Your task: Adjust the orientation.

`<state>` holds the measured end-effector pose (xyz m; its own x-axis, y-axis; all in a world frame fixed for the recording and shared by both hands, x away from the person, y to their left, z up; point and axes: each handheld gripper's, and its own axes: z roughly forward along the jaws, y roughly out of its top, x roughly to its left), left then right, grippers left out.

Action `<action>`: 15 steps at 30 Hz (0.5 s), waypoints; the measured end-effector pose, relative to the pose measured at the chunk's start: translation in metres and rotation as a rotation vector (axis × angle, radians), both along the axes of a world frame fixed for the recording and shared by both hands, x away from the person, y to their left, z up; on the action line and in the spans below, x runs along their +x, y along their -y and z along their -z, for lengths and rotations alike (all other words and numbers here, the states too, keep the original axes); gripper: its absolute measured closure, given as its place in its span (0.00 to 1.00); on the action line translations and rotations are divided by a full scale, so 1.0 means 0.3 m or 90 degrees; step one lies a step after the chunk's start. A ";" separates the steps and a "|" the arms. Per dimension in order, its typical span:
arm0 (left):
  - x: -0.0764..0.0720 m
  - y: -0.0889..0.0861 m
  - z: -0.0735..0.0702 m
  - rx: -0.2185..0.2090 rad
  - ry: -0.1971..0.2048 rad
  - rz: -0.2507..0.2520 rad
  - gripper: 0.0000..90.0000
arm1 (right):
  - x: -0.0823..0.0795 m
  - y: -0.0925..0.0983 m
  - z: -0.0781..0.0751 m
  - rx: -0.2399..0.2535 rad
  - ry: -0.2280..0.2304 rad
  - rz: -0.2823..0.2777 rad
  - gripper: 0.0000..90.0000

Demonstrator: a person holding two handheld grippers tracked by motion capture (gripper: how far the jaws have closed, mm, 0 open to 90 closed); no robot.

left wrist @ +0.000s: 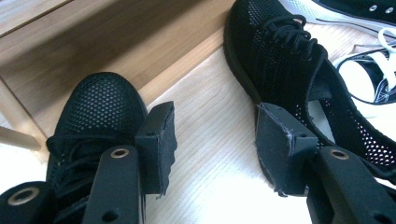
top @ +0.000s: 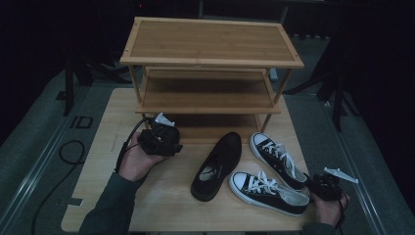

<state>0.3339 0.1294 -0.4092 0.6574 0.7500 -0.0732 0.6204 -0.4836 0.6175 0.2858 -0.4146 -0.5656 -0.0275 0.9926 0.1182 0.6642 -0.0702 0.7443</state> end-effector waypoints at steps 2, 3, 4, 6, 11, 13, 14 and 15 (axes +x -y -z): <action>0.001 0.006 0.002 -0.001 -0.002 0.000 0.54 | 0.000 0.000 0.000 0.000 0.000 0.000 0.55; 0.003 0.009 0.004 0.000 -0.002 0.002 0.54 | 0.000 0.000 0.000 0.001 -0.001 0.000 0.55; 0.003 0.013 0.006 0.000 -0.003 0.002 0.54 | 0.000 0.000 0.000 0.001 -0.001 0.000 0.55; 0.003 0.020 0.009 0.003 -0.006 0.004 0.54 | 0.000 0.000 0.000 0.001 -0.001 0.000 0.55; 0.000 0.046 0.019 0.016 -0.012 0.020 0.54 | 0.000 0.000 0.000 0.000 0.000 -0.001 0.55; -0.001 0.059 0.021 0.020 -0.011 0.022 0.54 | 0.000 0.000 0.000 -0.001 0.000 -0.001 0.55; -0.002 0.065 0.021 0.021 -0.010 0.026 0.54 | 0.000 0.000 0.000 -0.001 0.000 -0.001 0.55; -0.003 0.073 0.022 0.022 -0.010 0.029 0.54 | 0.000 0.000 0.000 -0.001 0.000 -0.001 0.55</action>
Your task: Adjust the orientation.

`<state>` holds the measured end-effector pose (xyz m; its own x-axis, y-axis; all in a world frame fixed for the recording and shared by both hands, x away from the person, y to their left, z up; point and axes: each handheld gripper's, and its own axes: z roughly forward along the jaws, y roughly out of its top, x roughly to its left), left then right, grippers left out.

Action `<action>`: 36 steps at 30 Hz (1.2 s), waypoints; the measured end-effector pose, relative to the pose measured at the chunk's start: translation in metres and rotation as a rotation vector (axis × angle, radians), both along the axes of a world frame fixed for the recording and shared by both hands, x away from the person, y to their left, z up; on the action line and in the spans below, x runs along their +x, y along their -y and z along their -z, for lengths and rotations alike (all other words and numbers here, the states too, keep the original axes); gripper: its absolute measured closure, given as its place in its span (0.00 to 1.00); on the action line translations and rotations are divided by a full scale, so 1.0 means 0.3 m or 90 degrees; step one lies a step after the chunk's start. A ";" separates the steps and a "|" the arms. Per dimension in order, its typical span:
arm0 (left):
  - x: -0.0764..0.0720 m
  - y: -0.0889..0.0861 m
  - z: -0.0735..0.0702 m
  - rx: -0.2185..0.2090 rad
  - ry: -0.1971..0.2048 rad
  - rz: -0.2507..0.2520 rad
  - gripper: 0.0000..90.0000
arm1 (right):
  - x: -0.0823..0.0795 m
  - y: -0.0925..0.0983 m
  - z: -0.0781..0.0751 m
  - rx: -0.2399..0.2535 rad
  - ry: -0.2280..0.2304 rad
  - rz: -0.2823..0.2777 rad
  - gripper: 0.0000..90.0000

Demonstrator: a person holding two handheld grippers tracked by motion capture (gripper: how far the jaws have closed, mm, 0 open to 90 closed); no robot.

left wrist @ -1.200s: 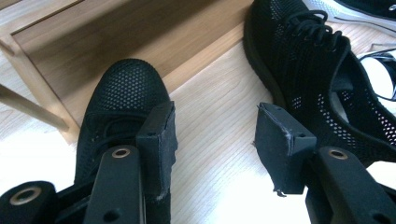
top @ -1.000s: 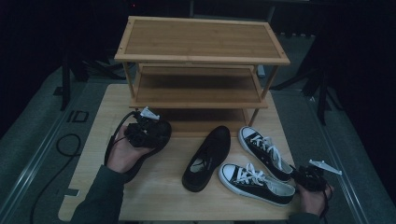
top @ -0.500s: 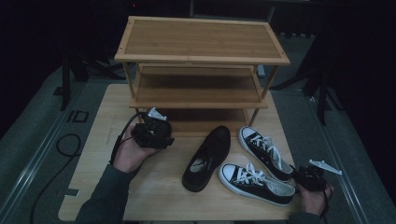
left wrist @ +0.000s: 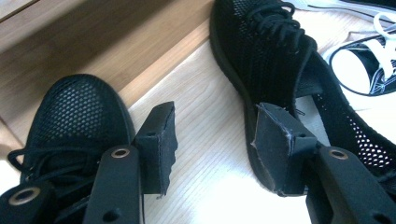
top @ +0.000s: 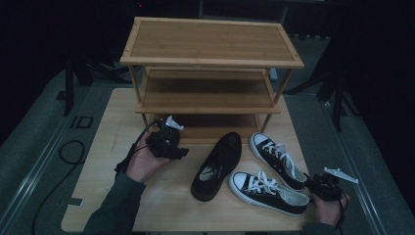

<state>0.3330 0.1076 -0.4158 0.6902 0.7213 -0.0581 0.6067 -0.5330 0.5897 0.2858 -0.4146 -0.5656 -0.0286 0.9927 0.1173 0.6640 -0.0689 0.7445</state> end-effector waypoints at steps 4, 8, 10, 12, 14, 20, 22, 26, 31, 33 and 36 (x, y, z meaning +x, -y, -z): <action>0.000 0.026 0.006 0.009 -0.004 0.010 0.54 | 0.000 0.000 0.000 0.002 -0.001 0.000 0.55; 0.000 0.054 0.011 0.018 -0.006 0.026 0.54 | 0.000 0.000 0.000 0.002 -0.001 0.000 0.55; -0.002 0.074 0.015 0.023 -0.006 0.032 0.54 | 0.000 0.000 0.000 0.002 -0.001 0.000 0.55; -0.004 0.093 0.018 0.025 -0.006 0.038 0.54 | 0.000 0.000 0.000 0.001 0.000 -0.001 0.55; -0.004 0.109 0.020 0.031 -0.007 0.046 0.54 | 0.000 0.000 0.000 0.001 0.000 -0.001 0.55; 0.000 0.145 0.037 0.047 -0.011 0.054 0.56 | 0.000 0.000 0.000 0.002 0.000 -0.001 0.55; 0.001 0.155 0.044 0.049 -0.013 0.057 0.56 | 0.000 0.000 0.000 0.002 0.000 -0.001 0.55; 0.002 0.177 0.053 0.052 -0.019 0.065 0.57 | 0.000 0.000 0.000 0.002 0.000 -0.001 0.55; 0.007 0.213 0.071 0.064 -0.024 0.075 0.58 | 0.000 0.000 0.000 0.002 0.000 -0.001 0.55; 0.014 0.226 0.081 0.071 -0.028 0.073 0.58 | 0.000 0.000 0.000 0.003 0.000 -0.001 0.55; 0.023 0.243 0.094 0.072 -0.034 0.072 0.59 | 0.000 0.000 0.000 0.003 -0.001 -0.002 0.55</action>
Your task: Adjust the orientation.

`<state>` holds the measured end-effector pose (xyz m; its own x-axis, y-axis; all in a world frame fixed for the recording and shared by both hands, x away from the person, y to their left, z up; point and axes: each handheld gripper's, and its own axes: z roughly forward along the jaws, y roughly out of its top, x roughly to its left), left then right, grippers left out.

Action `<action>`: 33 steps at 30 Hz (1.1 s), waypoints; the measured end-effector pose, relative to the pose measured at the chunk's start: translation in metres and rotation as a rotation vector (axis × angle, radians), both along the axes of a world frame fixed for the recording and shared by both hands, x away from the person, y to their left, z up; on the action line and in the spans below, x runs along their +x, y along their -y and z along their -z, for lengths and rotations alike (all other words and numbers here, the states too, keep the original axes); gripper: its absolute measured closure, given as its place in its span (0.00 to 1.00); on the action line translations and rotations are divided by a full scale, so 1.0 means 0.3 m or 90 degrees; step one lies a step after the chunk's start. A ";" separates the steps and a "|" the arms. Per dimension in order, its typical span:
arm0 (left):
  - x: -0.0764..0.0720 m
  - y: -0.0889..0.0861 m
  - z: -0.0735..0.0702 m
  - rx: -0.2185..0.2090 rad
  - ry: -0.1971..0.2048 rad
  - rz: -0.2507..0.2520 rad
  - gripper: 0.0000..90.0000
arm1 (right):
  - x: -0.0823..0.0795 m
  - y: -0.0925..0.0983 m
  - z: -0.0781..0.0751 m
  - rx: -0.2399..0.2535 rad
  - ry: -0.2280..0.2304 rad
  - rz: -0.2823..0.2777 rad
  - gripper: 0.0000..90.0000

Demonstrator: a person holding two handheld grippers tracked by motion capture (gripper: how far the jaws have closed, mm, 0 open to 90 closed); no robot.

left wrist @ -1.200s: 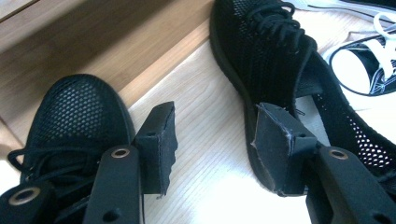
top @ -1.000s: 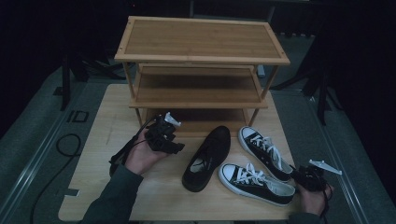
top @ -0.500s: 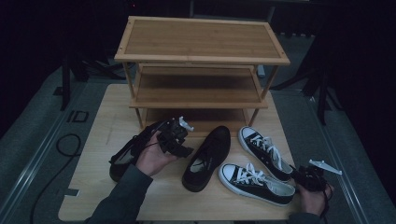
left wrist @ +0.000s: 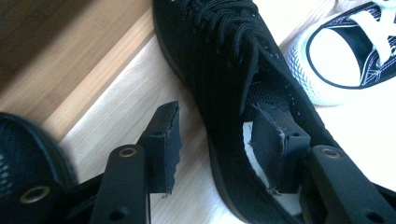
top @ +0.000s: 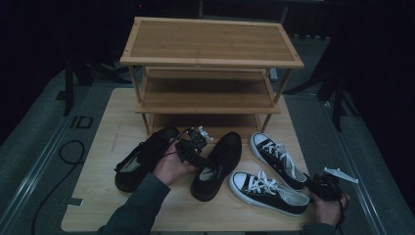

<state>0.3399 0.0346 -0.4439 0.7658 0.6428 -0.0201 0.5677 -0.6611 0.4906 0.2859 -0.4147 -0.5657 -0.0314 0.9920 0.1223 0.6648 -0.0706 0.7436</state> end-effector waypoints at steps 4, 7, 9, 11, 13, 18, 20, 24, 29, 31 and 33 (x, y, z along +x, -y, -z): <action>0.014 0.025 0.017 0.007 -0.002 -0.001 0.61 | 0.000 0.000 0.000 0.000 0.000 0.000 0.55; 0.027 0.042 0.030 0.010 -0.008 -0.004 0.63 | 0.000 0.000 0.000 0.000 0.000 0.000 0.55; 0.035 0.054 0.038 0.017 -0.007 -0.005 0.65 | 0.000 0.000 0.000 0.000 0.000 0.000 0.55; 0.043 0.064 0.043 0.022 -0.004 -0.006 0.67 | 0.000 0.000 0.000 0.001 0.000 0.000 0.55; 0.051 0.072 0.045 0.020 -0.003 -0.006 0.68 | 0.000 0.000 0.000 0.000 0.000 -0.001 0.55; 0.063 0.090 0.053 0.015 -0.003 0.008 0.79 | 0.000 0.000 0.000 0.000 0.000 -0.001 0.55; 0.057 0.094 0.052 0.023 0.004 0.012 0.90 | 0.000 0.000 0.000 0.000 0.000 -0.001 0.55; 0.055 0.087 0.049 0.020 0.004 0.001 0.96 | 0.000 0.000 0.000 0.001 0.000 -0.001 0.55; 0.053 0.064 0.048 0.019 -0.004 -0.004 0.96 | 0.001 0.001 0.000 0.001 0.000 -0.002 0.54; 0.049 0.050 0.048 0.017 -0.005 -0.008 0.96 | 0.001 0.001 0.000 0.001 0.000 -0.002 0.54; 0.044 0.033 0.048 0.015 -0.008 -0.013 0.96 | 0.001 0.001 0.000 0.000 0.000 -0.002 0.54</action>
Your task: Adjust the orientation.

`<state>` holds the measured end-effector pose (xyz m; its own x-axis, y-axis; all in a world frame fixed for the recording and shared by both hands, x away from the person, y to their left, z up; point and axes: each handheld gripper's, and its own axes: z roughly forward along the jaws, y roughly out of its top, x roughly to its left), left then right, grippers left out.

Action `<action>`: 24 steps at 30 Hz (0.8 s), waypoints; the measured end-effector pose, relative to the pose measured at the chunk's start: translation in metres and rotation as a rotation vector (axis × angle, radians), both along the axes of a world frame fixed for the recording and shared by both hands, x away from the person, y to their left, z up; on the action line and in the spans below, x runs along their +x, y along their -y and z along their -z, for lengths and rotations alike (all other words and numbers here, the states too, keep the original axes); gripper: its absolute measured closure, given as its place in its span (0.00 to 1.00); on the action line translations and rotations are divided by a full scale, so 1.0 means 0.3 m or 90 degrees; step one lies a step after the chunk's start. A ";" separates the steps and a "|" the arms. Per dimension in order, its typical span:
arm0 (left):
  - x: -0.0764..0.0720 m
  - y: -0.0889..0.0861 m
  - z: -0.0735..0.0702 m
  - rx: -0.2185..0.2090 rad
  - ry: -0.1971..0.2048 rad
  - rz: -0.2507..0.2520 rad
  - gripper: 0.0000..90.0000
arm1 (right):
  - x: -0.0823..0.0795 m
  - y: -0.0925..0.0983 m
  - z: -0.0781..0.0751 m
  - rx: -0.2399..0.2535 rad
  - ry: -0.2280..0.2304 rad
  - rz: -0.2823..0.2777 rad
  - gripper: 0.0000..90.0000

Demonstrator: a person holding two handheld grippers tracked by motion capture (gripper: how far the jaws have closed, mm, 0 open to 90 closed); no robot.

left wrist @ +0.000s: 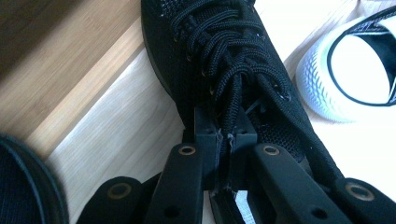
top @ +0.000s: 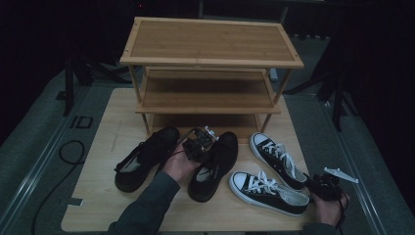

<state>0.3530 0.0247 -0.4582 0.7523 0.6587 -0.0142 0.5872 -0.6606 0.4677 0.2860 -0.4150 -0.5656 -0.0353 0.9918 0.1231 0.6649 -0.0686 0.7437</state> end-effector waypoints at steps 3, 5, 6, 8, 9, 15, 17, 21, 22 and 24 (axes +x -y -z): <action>-0.008 -0.032 0.000 0.000 -0.002 -0.005 0.96 | 0.000 0.000 0.000 0.000 0.000 0.000 0.54; -0.013 -0.054 0.000 -0.001 -0.002 -0.012 0.96 | 0.000 0.000 0.000 0.000 0.000 0.000 0.54; -0.015 -0.064 0.000 -0.001 -0.002 -0.015 0.96 | 0.000 0.000 0.000 -0.001 0.000 0.000 0.54; -0.018 -0.073 0.000 -0.002 -0.002 -0.019 0.96 | 0.000 0.000 0.000 0.000 0.000 0.000 0.54; -0.021 -0.095 0.000 0.000 -0.001 -0.022 0.96 | 0.000 0.000 0.000 -0.001 0.000 0.000 0.54; -0.034 -0.142 0.003 -0.010 -0.005 -0.038 0.96 | 0.000 0.000 0.000 -0.001 0.000 0.001 0.54; -0.038 -0.154 0.002 -0.006 -0.004 -0.039 0.96 | 0.000 0.000 0.000 -0.001 0.000 0.000 0.54; -0.054 -0.186 0.003 -0.008 -0.002 -0.051 0.96 | 0.000 0.000 0.000 0.000 0.000 0.001 0.54; -0.058 -0.195 0.003 -0.008 -0.001 -0.055 0.96 | 0.000 0.000 0.000 -0.001 -0.001 0.001 0.54; -0.066 -0.217 0.004 -0.011 -0.002 -0.060 0.96 | 0.000 -0.001 0.000 -0.001 0.000 0.001 0.54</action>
